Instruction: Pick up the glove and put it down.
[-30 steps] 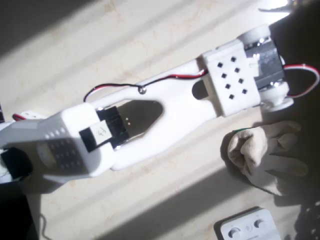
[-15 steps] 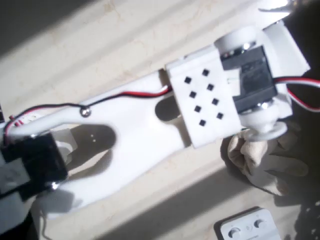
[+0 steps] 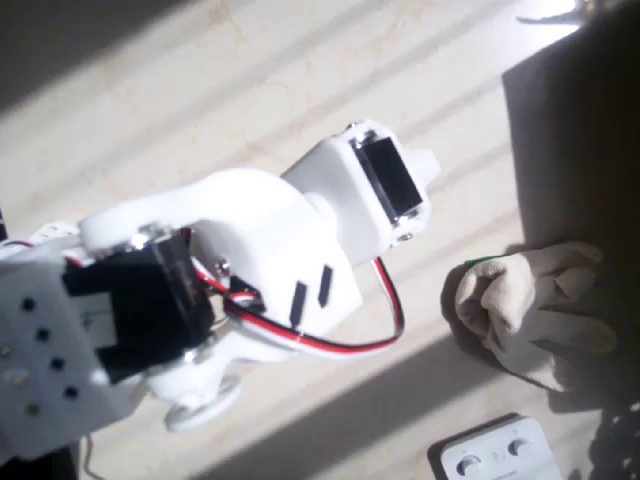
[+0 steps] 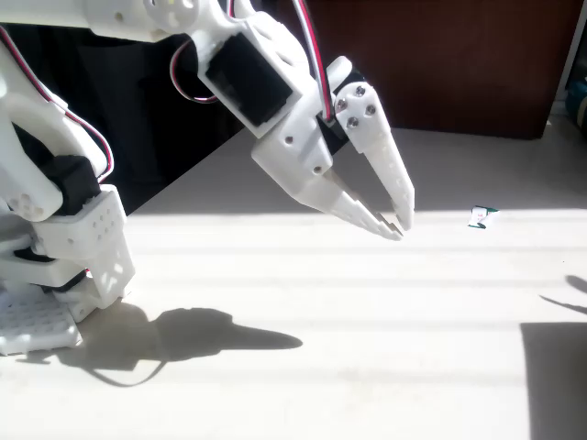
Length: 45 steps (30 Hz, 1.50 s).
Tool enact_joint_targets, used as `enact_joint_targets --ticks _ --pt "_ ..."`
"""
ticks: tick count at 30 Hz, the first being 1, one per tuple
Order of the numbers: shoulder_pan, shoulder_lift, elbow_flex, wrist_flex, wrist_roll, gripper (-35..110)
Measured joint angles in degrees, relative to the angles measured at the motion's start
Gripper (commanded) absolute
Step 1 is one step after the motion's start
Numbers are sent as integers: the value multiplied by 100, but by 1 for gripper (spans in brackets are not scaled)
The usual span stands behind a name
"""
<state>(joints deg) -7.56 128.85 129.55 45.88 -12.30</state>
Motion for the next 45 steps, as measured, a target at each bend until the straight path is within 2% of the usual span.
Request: enact_joint_targets --ticks 10,19,31,45 --pt "0 3023 2443 0 0 1" --pt "0 4685 3700 0 0 0" --pt "0 5818 4562 0 0 0" --pt "0 5889 4720 0 0 0"
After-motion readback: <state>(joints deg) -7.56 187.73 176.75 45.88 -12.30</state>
